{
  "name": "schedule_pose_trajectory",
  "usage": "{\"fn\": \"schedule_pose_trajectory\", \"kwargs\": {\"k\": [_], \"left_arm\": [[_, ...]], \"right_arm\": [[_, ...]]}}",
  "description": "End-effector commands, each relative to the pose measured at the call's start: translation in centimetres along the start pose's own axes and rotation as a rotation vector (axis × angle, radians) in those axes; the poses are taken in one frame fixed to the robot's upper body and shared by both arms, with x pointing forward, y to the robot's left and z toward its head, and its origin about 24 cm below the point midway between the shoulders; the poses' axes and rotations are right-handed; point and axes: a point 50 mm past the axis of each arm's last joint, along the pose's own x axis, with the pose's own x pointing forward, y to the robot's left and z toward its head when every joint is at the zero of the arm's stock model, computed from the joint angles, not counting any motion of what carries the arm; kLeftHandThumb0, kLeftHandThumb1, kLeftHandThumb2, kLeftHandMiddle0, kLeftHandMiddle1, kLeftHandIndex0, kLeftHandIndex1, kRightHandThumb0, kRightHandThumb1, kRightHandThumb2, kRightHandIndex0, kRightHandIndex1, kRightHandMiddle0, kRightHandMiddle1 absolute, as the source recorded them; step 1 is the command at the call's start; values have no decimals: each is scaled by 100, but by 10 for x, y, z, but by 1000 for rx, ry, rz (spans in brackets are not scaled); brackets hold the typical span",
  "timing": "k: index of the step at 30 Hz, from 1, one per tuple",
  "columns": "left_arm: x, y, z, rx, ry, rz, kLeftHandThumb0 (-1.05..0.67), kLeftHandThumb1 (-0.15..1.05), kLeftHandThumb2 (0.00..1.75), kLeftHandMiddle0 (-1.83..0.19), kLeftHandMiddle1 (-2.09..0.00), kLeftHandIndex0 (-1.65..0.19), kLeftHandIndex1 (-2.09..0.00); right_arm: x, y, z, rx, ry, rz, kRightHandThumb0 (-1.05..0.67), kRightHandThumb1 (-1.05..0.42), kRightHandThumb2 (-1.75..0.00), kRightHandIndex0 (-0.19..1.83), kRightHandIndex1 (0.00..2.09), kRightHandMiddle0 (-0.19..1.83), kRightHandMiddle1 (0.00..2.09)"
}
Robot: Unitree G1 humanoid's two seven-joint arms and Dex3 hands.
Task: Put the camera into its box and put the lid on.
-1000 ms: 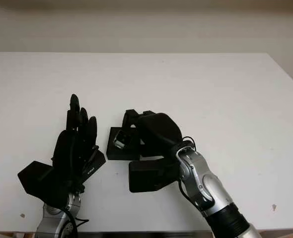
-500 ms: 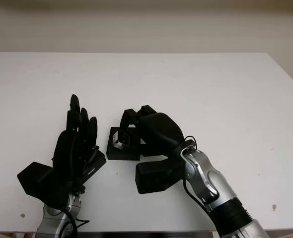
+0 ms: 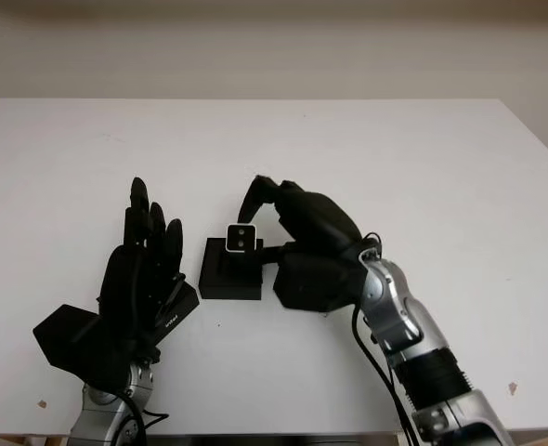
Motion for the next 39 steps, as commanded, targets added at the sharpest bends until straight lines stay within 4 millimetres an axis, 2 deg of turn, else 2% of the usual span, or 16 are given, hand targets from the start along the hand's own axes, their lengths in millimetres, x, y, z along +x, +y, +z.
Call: {"fn": "schedule_pose_trajectory", "kwargs": {"k": [1, 4, 12, 16, 21, 26, 32, 39], "left_arm": [[-8, -4, -16, -28, 79, 11, -72, 105, 45, 19, -3, 19, -1], [-8, -5, -16, -27, 83, 7, -72, 105, 46, 19, -2, 19, -1], [-7, -7, -16, -23, 107, 8, -75, 105, 46, 19, -1, 19, 0], [-8, -7, -16, -21, 103, 8, -74, 105, 46, 19, 0, 19, 0], [-9, -6, -16, -26, 100, 14, -74, 105, 46, 19, -1, 19, -1], [-9, -6, -16, -32, 102, 14, -74, 105, 46, 19, -2, 19, -1], [-9, -6, -16, -29, 106, 14, -74, 105, 46, 19, -2, 19, -1], [-9, -5, -17, -27, 93, 13, -74, 105, 46, 19, -2, 19, -1]], "right_arm": [[5, -18, 6, -8, -27, -35, -40, -104, -6, 14, 73, 21, 181], [6, -26, 8, -12, -54, -50, -39, -100, -5, 20, 72, 29, 173], [3, -32, 12, 52, -43, 22, -38, -99, -6, 23, 67, 35, 168], [1, -25, 11, 104, 15, 105, -42, -104, -7, 19, 64, 30, 178], [-4, -11, 7, 188, 71, 169, -43, -104, -5, 22, 50, 38, 173], [-6, 1, 1, 236, 97, 189, -46, -105, -7, 22, 40, 38, 182], [-9, 12, 0, 293, 117, 212, -46, -105, -9, 21, 37, 36, 189], [-10, 14, 0, 314, 121, 201, -47, -105, -12, 21, 38, 34, 194]]}}
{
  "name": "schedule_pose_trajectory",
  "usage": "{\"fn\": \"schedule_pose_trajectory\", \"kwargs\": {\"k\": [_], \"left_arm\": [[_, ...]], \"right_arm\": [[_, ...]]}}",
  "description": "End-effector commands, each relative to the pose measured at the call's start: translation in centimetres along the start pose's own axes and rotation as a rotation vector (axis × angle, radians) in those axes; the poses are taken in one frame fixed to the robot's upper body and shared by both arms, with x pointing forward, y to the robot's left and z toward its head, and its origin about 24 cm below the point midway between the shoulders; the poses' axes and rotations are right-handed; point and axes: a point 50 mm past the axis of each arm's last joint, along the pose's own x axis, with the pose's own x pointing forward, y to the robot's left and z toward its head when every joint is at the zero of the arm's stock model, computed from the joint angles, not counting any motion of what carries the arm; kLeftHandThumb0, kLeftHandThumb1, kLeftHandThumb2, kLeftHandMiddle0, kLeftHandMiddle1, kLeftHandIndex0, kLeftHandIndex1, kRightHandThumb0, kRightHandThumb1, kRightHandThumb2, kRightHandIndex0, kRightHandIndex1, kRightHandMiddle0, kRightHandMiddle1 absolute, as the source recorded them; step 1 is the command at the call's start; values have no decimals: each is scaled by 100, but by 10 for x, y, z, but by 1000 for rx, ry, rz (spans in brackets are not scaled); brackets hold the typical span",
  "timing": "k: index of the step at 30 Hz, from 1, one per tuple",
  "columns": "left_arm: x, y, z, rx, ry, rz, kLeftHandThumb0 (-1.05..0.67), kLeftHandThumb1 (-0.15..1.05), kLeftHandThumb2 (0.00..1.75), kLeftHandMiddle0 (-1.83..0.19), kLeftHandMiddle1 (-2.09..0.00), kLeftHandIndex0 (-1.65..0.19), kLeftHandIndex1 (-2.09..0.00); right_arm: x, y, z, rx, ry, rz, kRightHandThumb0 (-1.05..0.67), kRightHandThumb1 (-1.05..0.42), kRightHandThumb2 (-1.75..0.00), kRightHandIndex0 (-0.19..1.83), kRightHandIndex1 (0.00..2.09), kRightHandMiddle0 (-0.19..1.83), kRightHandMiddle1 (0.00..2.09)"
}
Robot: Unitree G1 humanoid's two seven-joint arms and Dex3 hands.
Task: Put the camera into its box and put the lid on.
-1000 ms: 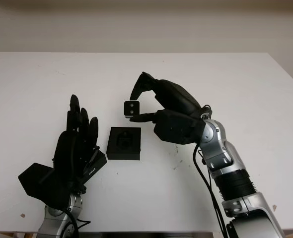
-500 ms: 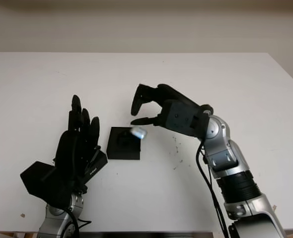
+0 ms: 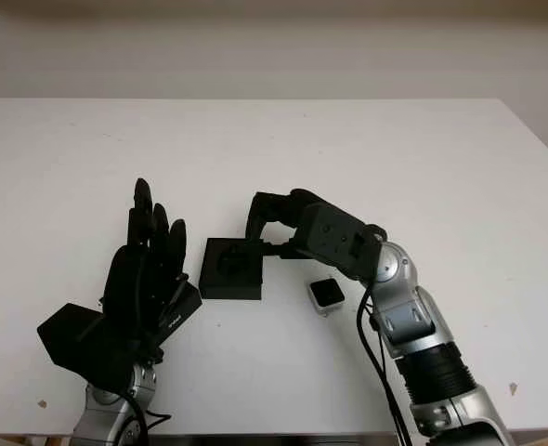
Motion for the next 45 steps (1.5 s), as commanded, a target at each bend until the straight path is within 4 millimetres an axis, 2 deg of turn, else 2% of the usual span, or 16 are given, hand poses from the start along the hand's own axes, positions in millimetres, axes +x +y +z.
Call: {"fn": "schedule_pose_trajectory", "kwargs": {"k": [1, 9, 12, 15, 16, 23, 27, 30, 34, 40, 45], "left_arm": [[-8, -2, -16, -23, 78, 17, -74, 105, 46, 19, -2, 19, -1], [-9, -1, -17, -23, 84, 18, -74, 105, 45, 19, -3, 19, -2], [-10, 1, -17, -20, 85, 16, -74, 105, 45, 19, -3, 19, -2], [-11, 2, -16, -15, 79, 15, -73, 105, 46, 19, -4, 19, -2], [-12, 3, -16, -12, 78, 15, -72, 105, 46, 19, -4, 19, -2], [-15, 11, -14, -25, 60, 6, -69, 105, 46, 19, -1, 19, 0], [-16, 19, -10, -2, 56, 2, -69, 105, 48, 19, -1, 19, 0], [-15, 26, -6, 15, 52, -4, -70, 105, 47, 19, 0, 19, 0], [-14, 37, 2, 52, 42, -4, -72, 105, 46, 18, -3, 18, -1], [-8, 49, 16, 69, -2, 8, -72, 105, 43, 18, -5, 16, -4], [-4, 56, 23, 97, -10, 11, -74, 105, 43, 17, -5, 16, -4]], "right_arm": [[-1, -2, 4, 2, -18, -13, -47, -105, -12, 20, 37, 33, 194], [-1, -14, 7, 13, -25, -61, -49, -105, -11, 20, 37, 27, 190], [-3, -25, 10, 6, -41, -65, -52, -105, -13, 21, 35, 24, 183], [-8, -42, 12, 18, -101, -74, -49, -104, -8, 23, 30, 19, 164], [-10, -48, 12, 18, -116, -74, -49, -102, -6, 23, 26, 19, 150], [-22, -74, 16, -92, -194, -72, -58, -92, -5, 25, 12, 21, 98], [-32, -87, 7, -126, -176, -52, -55, -85, -5, 25, 7, 23, 68], [-37, -92, 2, -190, -146, -44, -57, -85, -5, 26, 6, 26, 48], [-41, -93, -2, -246, -153, -44, -59, -85, -5, 27, 6, 29, 40], [-46, -88, -7, -256, -134, -31, -57, -84, -5, 26, 5, 38, 43], [-52, -82, -7, -388, -124, -9, -59, -84, -5, 25, 5, 37, 42]]}}
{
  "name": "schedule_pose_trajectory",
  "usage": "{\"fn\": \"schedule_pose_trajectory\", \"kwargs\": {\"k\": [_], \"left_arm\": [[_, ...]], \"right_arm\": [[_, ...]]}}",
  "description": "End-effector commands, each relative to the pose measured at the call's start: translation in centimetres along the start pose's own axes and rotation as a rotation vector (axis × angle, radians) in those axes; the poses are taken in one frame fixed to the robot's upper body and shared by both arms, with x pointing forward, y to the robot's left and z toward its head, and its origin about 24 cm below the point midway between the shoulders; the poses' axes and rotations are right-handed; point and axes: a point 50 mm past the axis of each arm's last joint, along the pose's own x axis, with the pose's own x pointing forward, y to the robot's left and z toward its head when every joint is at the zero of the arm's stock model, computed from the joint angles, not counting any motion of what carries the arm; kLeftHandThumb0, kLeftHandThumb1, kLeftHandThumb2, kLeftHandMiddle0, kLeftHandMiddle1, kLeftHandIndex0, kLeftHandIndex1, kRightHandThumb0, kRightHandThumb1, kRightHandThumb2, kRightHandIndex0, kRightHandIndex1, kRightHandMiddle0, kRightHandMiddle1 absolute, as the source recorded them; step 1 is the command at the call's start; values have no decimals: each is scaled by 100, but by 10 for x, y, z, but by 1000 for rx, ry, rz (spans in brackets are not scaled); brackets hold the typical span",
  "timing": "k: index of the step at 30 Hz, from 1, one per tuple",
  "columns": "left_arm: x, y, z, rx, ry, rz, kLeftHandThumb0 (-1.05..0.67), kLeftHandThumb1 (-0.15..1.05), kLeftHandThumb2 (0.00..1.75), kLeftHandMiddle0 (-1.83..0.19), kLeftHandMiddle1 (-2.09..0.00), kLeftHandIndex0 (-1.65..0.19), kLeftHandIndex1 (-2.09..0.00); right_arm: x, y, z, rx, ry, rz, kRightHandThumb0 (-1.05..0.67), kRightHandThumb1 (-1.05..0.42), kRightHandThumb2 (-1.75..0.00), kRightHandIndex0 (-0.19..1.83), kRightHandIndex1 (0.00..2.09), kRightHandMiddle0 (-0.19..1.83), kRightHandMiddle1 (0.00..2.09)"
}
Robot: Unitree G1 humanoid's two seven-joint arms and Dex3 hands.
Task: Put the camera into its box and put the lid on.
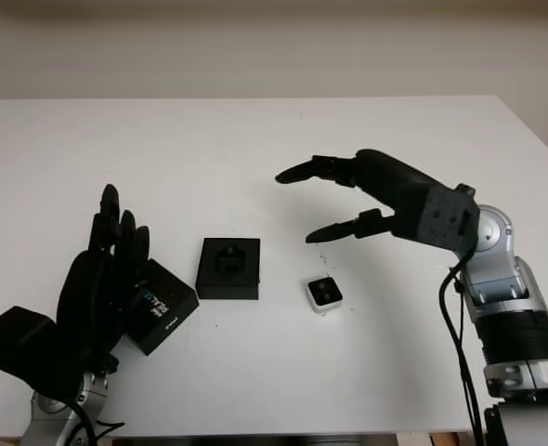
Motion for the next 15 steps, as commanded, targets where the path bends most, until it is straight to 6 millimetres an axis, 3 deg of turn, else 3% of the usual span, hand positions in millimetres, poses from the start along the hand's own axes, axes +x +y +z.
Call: {"fn": "schedule_pose_trajectory", "kwargs": {"k": [1, 10, 15], "left_arm": [[3, 3, 7, 11, -28, -6, -74, 105, 44, 18, -5, 16, -4], [6, 7, 12, 38, -29, -18, -74, 105, 49, 19, -3, 19, -4], [6, 11, 14, 34, -29, -19, -73, 105, 49, 19, -2, 19, -3]], "right_arm": [[-6, -1, 6, -87, -13, 15, -60, -84, -5, 25, 5, 37, 41], [-17, 15, 6, -134, -25, 51, -62, -82, -5, 24, 5, 37, 39], [-27, 13, 7, -164, -1, 92, -64, -84, -6, 20, 3, 33, 35]]}}
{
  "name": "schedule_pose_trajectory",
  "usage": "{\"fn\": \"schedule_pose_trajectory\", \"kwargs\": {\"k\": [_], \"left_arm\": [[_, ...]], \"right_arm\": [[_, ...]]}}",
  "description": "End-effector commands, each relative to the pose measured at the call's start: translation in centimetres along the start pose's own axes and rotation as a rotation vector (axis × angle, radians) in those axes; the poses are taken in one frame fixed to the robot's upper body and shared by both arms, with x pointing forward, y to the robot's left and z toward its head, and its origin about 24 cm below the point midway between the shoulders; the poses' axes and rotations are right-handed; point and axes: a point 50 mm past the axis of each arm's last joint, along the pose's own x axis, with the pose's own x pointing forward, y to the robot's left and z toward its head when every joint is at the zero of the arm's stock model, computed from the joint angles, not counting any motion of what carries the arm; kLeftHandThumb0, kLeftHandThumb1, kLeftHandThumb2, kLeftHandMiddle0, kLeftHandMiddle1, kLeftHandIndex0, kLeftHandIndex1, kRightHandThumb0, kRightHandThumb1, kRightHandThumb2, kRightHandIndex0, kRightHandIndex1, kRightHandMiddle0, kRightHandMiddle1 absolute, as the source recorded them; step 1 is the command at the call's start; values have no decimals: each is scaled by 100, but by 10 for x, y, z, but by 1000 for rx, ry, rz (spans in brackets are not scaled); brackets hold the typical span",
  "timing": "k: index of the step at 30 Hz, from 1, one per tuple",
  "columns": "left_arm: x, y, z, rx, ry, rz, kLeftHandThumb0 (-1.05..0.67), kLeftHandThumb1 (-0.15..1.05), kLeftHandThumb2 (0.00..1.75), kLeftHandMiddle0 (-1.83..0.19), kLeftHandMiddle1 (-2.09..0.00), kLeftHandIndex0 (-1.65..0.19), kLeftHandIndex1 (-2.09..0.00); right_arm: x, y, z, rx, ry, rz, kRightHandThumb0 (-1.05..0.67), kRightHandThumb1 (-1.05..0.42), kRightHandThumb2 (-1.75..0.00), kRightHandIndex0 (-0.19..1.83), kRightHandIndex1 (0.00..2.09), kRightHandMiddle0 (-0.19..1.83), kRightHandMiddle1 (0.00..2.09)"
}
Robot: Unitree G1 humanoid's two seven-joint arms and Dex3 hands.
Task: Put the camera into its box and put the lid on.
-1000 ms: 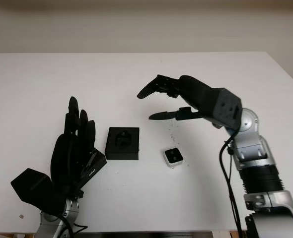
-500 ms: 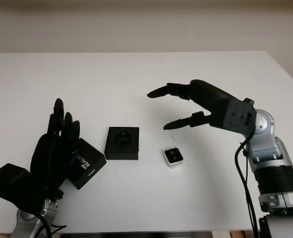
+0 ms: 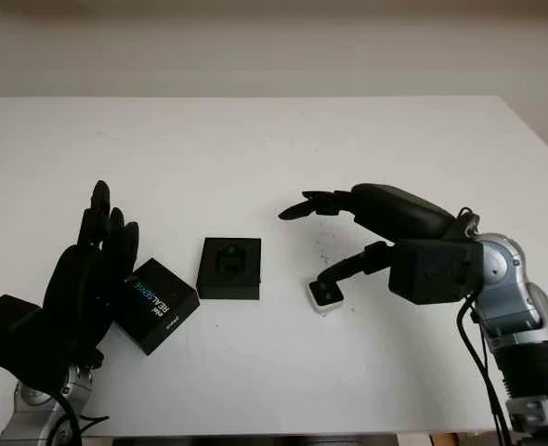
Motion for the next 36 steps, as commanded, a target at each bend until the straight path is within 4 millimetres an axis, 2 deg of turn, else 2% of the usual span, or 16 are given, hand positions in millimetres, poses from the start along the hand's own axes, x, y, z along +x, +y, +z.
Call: {"fn": "schedule_pose_trajectory", "kwargs": {"k": [1, 11, 26, 30, 36], "left_arm": [[2, 2, 7, 5, -28, -2, -73, 105, 49, 19, -2, 19, -3], [2, 3, 5, 5, -18, -5, -74, 105, 49, 19, -2, 19, -2], [0, 4, 4, 0, -11, -9, -74, 105, 49, 19, -1, 19, -1], [0, 4, 4, -5, -12, -3, -74, 105, 49, 19, -2, 19, -1], [0, 5, 4, -7, -10, -7, -73, 105, 48, 19, -1, 19, -1]], "right_arm": [[-7, -5, 2, -24, 8, 0, -67, -85, -6, 20, 3, 32, 34], [-25, 4, 1, -31, 67, -30, -69, -88, -6, 18, 4, 31, 27], [-30, 35, -8, 37, 187, -75, -64, -87, -5, 21, 6, 38, 34], [-30, 41, -9, 72, 200, -59, -62, -89, -5, 18, 5, 22, 60], [-32, 48, -11, 81, 205, -78, -62, -88, -5, 20, 6, 19, 74]]}}
